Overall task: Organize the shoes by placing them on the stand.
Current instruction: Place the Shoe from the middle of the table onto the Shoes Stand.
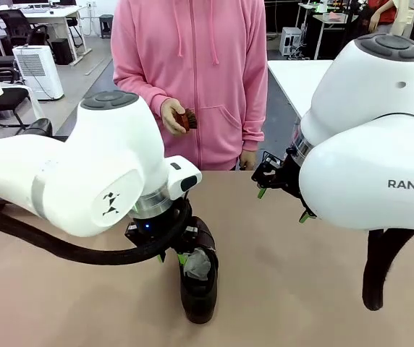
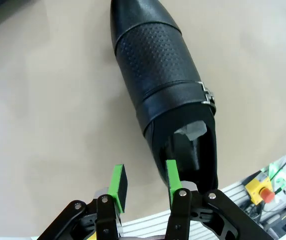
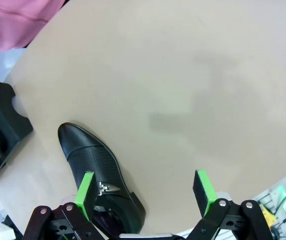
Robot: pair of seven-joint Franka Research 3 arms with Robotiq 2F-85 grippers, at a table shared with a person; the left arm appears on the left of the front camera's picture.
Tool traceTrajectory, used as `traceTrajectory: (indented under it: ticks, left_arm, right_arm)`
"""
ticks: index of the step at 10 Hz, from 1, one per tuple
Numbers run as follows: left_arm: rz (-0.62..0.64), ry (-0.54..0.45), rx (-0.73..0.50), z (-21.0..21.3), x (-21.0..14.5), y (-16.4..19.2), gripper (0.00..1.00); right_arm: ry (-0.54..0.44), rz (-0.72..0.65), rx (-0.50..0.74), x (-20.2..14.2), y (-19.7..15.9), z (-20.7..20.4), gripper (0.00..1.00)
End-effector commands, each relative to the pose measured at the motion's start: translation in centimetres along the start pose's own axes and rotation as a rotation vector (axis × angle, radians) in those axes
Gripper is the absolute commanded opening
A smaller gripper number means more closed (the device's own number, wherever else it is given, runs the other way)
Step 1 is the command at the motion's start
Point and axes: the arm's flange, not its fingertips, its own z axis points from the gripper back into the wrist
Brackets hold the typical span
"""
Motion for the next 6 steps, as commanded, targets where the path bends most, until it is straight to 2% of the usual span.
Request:
traceTrajectory:
  ticks: [1,6]
  left_arm:
    - [0.030,0.014,-0.006,-0.4,0.8,-0.8,0.44]
    - [0.081,0.057,0.040,-2.6,0.6,-1.4,0.44]
  right_arm:
    - [0.015,0.014,0.022,0.3,0.1,-0.1,1.00]
    - [0.015,0.014,0.022,0.3,0.1,-0.1,1.00]
